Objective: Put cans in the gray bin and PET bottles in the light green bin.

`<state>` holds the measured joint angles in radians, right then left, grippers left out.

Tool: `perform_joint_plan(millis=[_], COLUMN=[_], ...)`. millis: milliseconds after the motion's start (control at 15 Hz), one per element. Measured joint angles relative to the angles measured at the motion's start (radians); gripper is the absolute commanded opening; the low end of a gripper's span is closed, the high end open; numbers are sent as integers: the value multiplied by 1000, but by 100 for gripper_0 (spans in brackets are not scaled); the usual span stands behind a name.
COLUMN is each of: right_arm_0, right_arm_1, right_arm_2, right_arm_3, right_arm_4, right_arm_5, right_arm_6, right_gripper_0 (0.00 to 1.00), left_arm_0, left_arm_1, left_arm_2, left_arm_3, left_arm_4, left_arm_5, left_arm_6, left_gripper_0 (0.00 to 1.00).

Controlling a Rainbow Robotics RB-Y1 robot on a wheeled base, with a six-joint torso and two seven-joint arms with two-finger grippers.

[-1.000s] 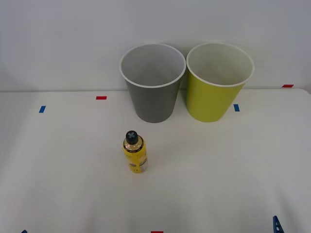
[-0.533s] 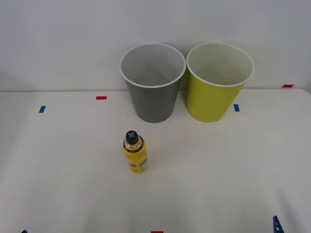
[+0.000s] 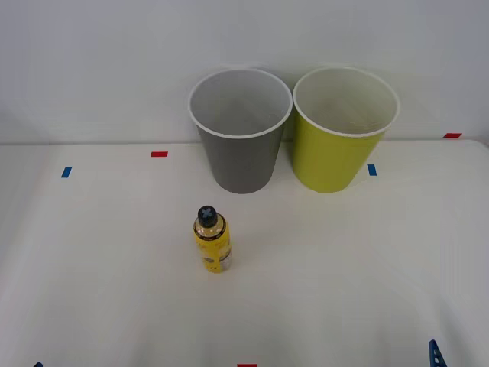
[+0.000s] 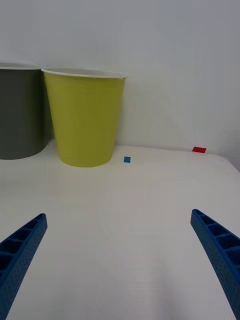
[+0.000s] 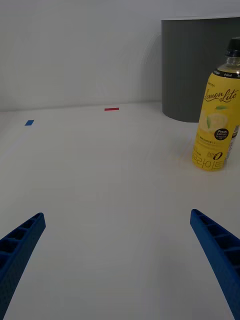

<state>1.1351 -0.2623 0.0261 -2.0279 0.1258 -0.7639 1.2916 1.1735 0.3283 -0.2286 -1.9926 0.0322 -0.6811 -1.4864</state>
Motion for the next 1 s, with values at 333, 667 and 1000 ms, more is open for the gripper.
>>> perform_joint_plan(millis=[333,667,1000], right_arm_0=[0,0,0], right_arm_1=[0,0,0], right_arm_2=[0,0,0], right_arm_3=[0,0,0], right_arm_4=[0,0,0], right_arm_5=[0,0,0], right_arm_6=[0,0,0], right_gripper_0=[100,100,100], left_arm_0=[0,0,0], left_arm_1=[0,0,0], left_arm_2=[0,0,0], left_arm_3=[0,0,0], left_arm_4=[0,0,0], left_arm_5=[0,0,0], left_arm_6=[0,0,0], left_gripper_0=[100,100,100])
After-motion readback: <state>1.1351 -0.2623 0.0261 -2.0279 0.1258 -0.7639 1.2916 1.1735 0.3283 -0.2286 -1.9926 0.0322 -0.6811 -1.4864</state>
